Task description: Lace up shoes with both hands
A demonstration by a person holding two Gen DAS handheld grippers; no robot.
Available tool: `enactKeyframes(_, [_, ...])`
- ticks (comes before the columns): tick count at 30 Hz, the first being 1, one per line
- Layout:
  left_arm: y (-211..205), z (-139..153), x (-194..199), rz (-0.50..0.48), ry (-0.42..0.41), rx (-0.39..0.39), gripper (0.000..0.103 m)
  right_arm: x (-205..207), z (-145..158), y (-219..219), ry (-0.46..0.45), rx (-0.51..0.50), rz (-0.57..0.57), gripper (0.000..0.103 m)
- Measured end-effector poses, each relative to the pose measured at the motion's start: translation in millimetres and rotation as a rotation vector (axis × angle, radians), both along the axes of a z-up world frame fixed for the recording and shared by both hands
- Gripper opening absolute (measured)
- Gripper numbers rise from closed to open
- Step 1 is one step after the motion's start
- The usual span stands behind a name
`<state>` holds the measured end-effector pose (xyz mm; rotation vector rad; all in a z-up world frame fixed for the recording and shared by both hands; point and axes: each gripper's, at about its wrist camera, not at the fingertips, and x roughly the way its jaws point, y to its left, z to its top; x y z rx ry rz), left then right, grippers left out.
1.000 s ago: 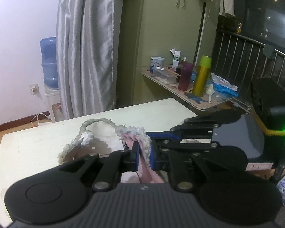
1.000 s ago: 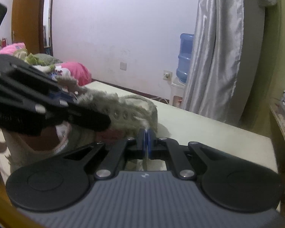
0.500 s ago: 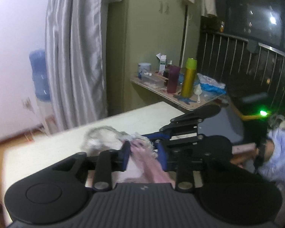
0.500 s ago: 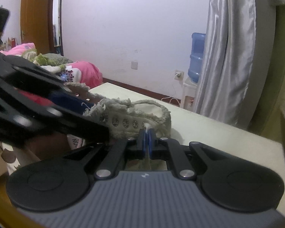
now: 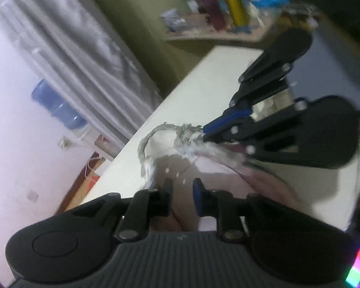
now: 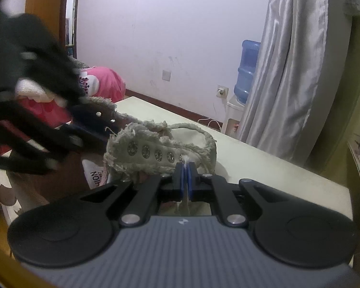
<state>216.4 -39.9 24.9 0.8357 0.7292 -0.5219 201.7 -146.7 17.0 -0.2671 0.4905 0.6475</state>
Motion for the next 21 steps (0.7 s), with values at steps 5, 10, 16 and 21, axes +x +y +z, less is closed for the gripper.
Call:
enactKeyframes(5, [-10, -11, 4, -0.07, -0.085, 0.011, 0.028, 7, 2, 1, 0.016, 0.022, -0.005, 0.003])
enactKeyframes(10, [-11, -23, 7, -0.121, -0.077, -0.002, 0.029, 13, 6, -3, 0.05, 0.055, 0.006, 0.003])
enactKeyframes(16, [-16, -28, 10, -0.142, -0.07, -0.006, 0.009, 18, 7, 1, 0.047, 0.053, 0.015, 0.003])
enactKeyframes(21, [-15, -30, 13, -0.077, -0.12, -0.027, 0.003, 20, 6, 8, 0.032, 0.034, 0.02, 0.003])
